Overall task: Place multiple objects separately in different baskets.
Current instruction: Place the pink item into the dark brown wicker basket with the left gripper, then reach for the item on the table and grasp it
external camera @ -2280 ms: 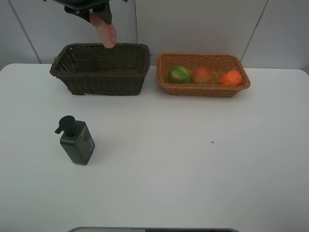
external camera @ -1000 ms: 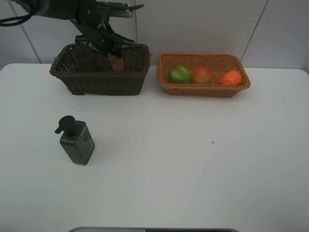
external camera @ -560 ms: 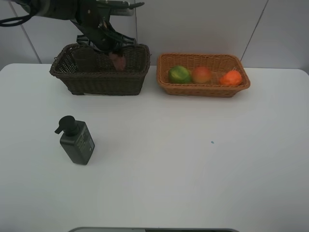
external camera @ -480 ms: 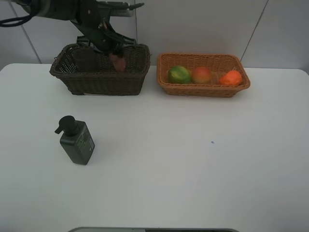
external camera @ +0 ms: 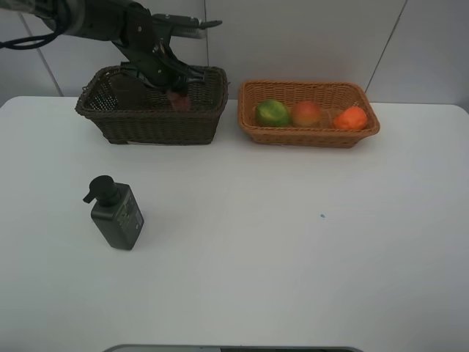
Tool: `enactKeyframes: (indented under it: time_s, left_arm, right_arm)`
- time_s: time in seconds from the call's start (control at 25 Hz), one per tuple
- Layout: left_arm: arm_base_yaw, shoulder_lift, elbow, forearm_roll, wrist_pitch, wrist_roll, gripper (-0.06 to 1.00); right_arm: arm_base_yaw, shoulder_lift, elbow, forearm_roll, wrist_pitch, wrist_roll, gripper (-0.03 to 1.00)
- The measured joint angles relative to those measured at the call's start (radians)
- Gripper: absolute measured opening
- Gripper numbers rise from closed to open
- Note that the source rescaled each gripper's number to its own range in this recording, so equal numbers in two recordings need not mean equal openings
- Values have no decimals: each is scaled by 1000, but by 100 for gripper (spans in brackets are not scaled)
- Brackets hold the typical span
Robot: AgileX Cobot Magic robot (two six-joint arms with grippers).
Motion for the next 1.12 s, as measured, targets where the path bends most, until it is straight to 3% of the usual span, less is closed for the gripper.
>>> enactKeyframes:
  time_s: [0.04,0.16,0.28,0.6,0.84,1.12]
  left_arm:
    - [0,0,0,0,0,4,51]
    - [0,0,0,0,0,10,84]
    - [0,-3,-1,0,0,10,96]
    - [-4,-79,-1,0,14,10,98]
    - [-43,-171,3,-10,104,34,98]
    - [-116,-386,195,-98,138,128,98]
  right_arm:
    - [0,0,0,0,0,0,99]
    - [0,0,0,-1,0,0,99]
    - [0,0,0,-1,0,0,99]
    - [0,0,0,-1,0,0,99]
    - [0,0,0,-1,0,0,99]
    - [0,0,0,-1,0,0,99]
